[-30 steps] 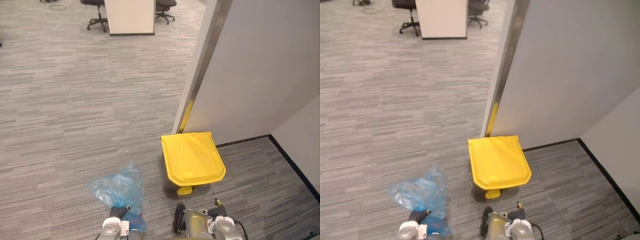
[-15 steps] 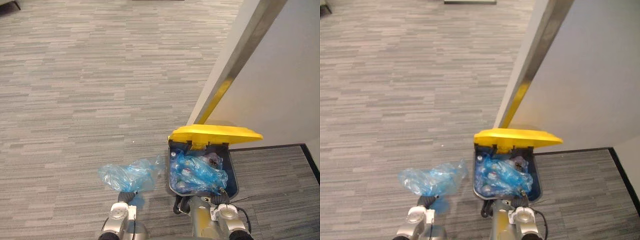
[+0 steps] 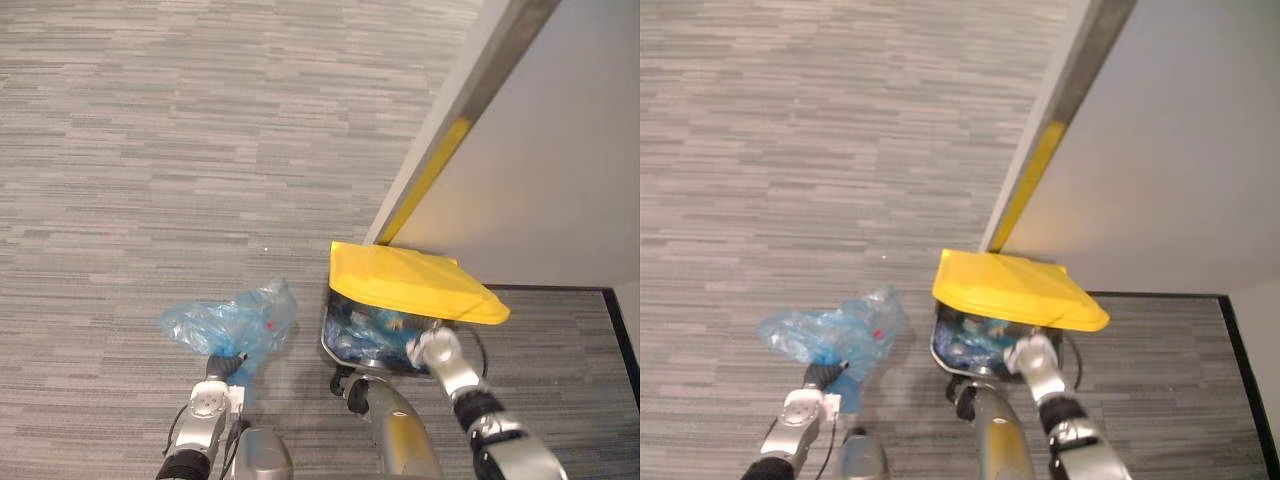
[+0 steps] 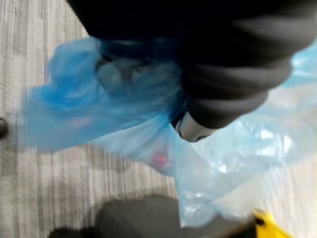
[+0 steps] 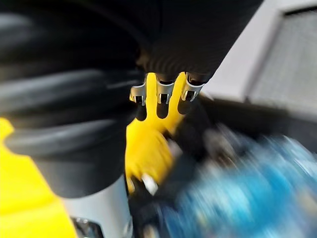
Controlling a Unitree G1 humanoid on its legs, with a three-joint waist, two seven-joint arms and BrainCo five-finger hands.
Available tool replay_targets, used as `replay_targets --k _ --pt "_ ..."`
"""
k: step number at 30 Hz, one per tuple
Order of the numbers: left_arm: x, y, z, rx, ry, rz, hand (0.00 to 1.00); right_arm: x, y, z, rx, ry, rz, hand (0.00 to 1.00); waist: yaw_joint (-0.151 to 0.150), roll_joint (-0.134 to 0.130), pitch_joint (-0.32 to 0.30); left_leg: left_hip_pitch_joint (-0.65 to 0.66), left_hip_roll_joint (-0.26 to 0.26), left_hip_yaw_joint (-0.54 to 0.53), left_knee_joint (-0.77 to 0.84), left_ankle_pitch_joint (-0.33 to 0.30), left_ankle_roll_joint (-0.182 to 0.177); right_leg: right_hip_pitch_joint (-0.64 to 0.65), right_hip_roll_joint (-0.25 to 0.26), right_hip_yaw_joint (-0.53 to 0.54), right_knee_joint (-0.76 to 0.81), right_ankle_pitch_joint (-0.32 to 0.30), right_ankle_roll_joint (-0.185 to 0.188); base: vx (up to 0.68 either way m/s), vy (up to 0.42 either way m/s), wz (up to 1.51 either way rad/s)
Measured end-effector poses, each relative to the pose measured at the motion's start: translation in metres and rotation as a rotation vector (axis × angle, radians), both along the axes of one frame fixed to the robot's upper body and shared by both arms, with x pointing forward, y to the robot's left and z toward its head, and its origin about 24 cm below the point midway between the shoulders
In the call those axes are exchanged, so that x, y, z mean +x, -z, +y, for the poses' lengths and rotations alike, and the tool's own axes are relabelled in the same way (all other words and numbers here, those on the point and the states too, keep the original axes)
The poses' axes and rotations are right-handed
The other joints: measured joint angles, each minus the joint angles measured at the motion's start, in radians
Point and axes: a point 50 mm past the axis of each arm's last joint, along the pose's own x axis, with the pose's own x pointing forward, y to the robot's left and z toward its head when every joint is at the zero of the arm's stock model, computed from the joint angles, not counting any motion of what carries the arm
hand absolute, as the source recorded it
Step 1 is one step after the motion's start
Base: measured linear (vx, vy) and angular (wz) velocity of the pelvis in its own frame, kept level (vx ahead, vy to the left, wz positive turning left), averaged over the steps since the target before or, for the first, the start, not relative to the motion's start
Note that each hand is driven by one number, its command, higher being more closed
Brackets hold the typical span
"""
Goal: Gather rubbish on tea table into small bin, then transfer packed bag to large trash can.
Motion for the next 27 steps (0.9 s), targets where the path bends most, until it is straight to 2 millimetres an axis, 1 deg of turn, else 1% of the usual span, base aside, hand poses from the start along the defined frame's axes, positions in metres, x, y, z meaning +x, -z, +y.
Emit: replay_targets --k 1,2,3,4,5,6,7,8,9,10,11,12,13,15,17,19,20,22,23,24,25,26,27 --pt "0.005 -0.006 -0.004 -0.007 0.019 -0.030 1.00 0.007 -0.014 -0.007 -0.025 0.007 -0.033 0.00 -0.003 -0.012 0.010 0.001 0.009 0.000 -0.003 0.001 -0.009 0.000 0.007 -0.001 -0.004 0.000 -0.002 -0.14 -0.156 0.01" --pt "0.009 -0.012 -0.008 -0.026 0.025 -0.061 1.00 0.014 -0.027 -0.012 -0.036 0.013 -0.067 0.00 -0.005 -0.024 0.020 -0.005 0.012 0.000 0.020 0.001 -0.029 0.000 0.013 -0.005 -0.010 0.001 -0.006 -0.13 -0.116 -0.02" --pt "0.010 -0.015 -0.010 -0.034 0.029 -0.078 1.00 0.018 -0.035 -0.013 -0.042 0.015 -0.088 0.00 -0.007 -0.028 0.025 -0.023 0.007 0.001 0.063 -0.006 -0.040 0.000 0.015 -0.005 -0.018 0.001 -0.005 -0.17 -0.089 -0.14" --pt "0.013 -0.020 -0.017 -0.056 0.049 -0.109 1.00 0.025 -0.054 -0.020 -0.056 0.024 -0.137 0.00 -0.011 -0.017 0.034 -0.098 -0.009 0.007 0.184 -0.027 -0.015 -0.004 0.024 -0.016 -0.034 -0.022 0.059 -0.19 -0.051 -0.18" --pt "0.015 -0.023 -0.025 -0.081 0.070 -0.129 1.00 0.030 -0.069 -0.027 -0.061 0.039 -0.176 0.00 0.001 0.007 0.051 -0.109 0.015 0.016 0.192 -0.065 0.007 -0.053 0.026 0.013 0.121 -0.020 -0.008 -0.17 -0.051 0.15" --pt "0.018 -0.031 -0.023 -0.083 0.077 -0.169 1.00 0.032 -0.078 -0.032 -0.066 0.058 -0.198 0.00 -0.024 -0.040 0.073 -0.098 -0.024 0.020 0.178 -0.054 -0.033 -0.065 0.008 0.198 0.281 -0.008 -0.071 -0.07 -0.079 0.51" --pt "0.017 -0.033 -0.023 -0.088 0.077 -0.176 1.00 0.032 -0.081 -0.034 -0.063 0.063 -0.206 0.00 -0.035 -0.055 0.079 -0.084 -0.033 0.013 0.178 -0.038 -0.077 -0.029 -0.009 0.212 0.221 -0.023 -0.067 0.02 -0.099 0.42" --pt "0.016 -0.034 -0.029 -0.118 0.084 -0.186 1.00 0.037 -0.094 -0.036 -0.052 0.072 -0.240 0.00 -0.023 -0.029 0.088 -0.104 -0.028 0.013 0.228 -0.031 -0.083 -0.015 0.008 0.188 0.166 0.000 -0.038 0.01 -0.056 0.02" --pt "0.014 -0.035 -0.033 -0.130 0.103 -0.191 1.00 0.041 -0.104 -0.034 -0.039 0.069 -0.266 0.00 -0.022 -0.013 0.091 -0.106 -0.043 0.035 0.228 -0.034 -0.069 -0.005 0.014 0.159 0.122 0.039 -0.041 -0.01 0.002 -0.18" --pt "0.015 -0.037 -0.035 -0.132 0.116 -0.198 1.00 0.042 -0.106 -0.034 -0.031 0.070 -0.271 0.00 -0.027 -0.014 0.092 -0.107 -0.041 0.040 0.221 -0.037 -0.065 -0.004 0.016 0.155 0.113 0.048 -0.047 0.00 0.000 0.00" --pt "0.016 -0.040 -0.039 -0.147 0.130 -0.210 1.00 0.042 -0.105 -0.034 -0.014 0.075 -0.268 0.00 -0.026 -0.019 0.096 -0.103 -0.040 0.041 0.200 -0.028 -0.081 -0.004 0.016 0.153 0.110 0.061 -0.062 0.00 0.006 0.08" --pt "0.017 -0.046 -0.048 -0.166 0.170 -0.233 1.00 0.041 -0.101 -0.036 -0.009 0.083 -0.255 0.00 -0.021 -0.014 0.100 -0.089 -0.039 0.044 0.194 -0.021 -0.095 0.018 0.016 0.148 0.098 0.068 -0.068 0.00 0.000 0.00" --pt "0.016 -0.049 -0.050 -0.177 0.181 -0.244 1.00 0.041 -0.101 -0.036 -0.008 0.084 -0.251 0.00 -0.023 -0.013 0.100 -0.085 -0.039 0.044 0.194 -0.021 -0.095 0.024 0.015 0.147 0.093 0.069 -0.066 0.00 0.040 0.00" --pt "0.018 -0.067 -0.067 -0.232 0.259 -0.325 1.00 0.041 -0.100 -0.036 0.022 0.089 -0.247 0.00 -0.026 -0.010 0.103 -0.079 -0.040 0.044 0.196 -0.022 -0.094 0.049 0.014 0.145 0.065 0.082 -0.056 -0.02 0.060 0.04" --pt "0.018 -0.077 -0.075 -0.250 0.303 -0.366 1.00 0.041 -0.100 -0.036 0.025 0.090 -0.249 0.00 -0.026 -0.010 0.103 -0.084 -0.044 0.044 0.199 -0.022 -0.094 0.057 0.011 0.145 0.047 0.093 -0.046 -0.03 0.058 0.06" --pt "0.016 -0.090 -0.095 -0.309 0.394 -0.414 1.00 0.041 -0.101 -0.037 0.027 0.091 -0.251 0.00 -0.029 -0.010 0.103 -0.101 -0.058 0.039 0.211 -0.019 -0.090 0.063 -0.002 0.144 0.025 0.115 -0.043 -0.04 0.104 0.10" --pt "0.016 -0.092 -0.099 -0.315 0.413 -0.420 1.00 0.041 -0.101 -0.037 0.026 0.089 -0.251 0.00 -0.029 -0.010 0.103 -0.103 -0.060 0.039 0.213 -0.019 -0.090 0.065 -0.004 0.144 0.020 0.122 -0.044 -0.03 0.109 0.07" --pt "0.013 -0.104 -0.119 -0.349 0.511 -0.455 1.00 0.044 -0.107 -0.033 0.019 0.077 -0.264 0.00 -0.032 -0.007 0.104 -0.113 -0.073 0.039 0.229 -0.018 -0.090 0.065 -0.015 0.150 0.014 0.134 -0.040 0.00 0.089 0.02" --pt "0.013 -0.107 -0.123 -0.352 0.528 -0.465 1.00 0.045 -0.108 -0.032 0.015 0.072 -0.266 0.00 -0.032 -0.007 0.104 -0.114 -0.074 0.041 0.232 -0.019 -0.088 0.065 -0.015 0.152 0.014 0.135 -0.041 0.00 0.082 -0.02" --pt "0.014 -0.116 -0.134 -0.362 0.578 -0.492 1.00 0.047 -0.110 -0.029 0.004 0.057 -0.268 0.00 -0.032 -0.007 0.104 -0.114 -0.079 0.043 0.234 -0.019 -0.087 0.067 -0.020 0.156 0.013 0.138 -0.040 0.00 0.059 -0.01" --pt "0.015 -0.120 -0.138 -0.366 0.596 -0.505 1.00 0.047 -0.111 -0.028 0.002 0.053 -0.269 0.00 -0.032 -0.007 0.104 -0.114 -0.081 0.043 0.235 -0.019 -0.087 0.068 -0.021 0.156 0.013 0.139 -0.039 0.01 0.073 0.02" --pt "0.017 -0.133 -0.152 -0.381 0.654 -0.551 1.00 0.048 -0.112 -0.025 -0.005 0.043 -0.271 0.00 -0.033 -0.007 0.104 -0.115 -0.087 0.043 0.237 -0.019 -0.086 0.070 -0.026 0.158 0.010 0.142 -0.035 0.00 0.052 0.02" --pt "0.018 -0.140 -0.158 -0.388 0.678 -0.575 1.00 0.049 -0.114 -0.024 -0.008 0.037 -0.274 0.00 -0.034 -0.007 0.104 -0.117 -0.088 0.044 0.239 -0.020 -0.084 0.070 -0.028 0.159 0.006 0.144 -0.034 0.00 0.048 0.01"
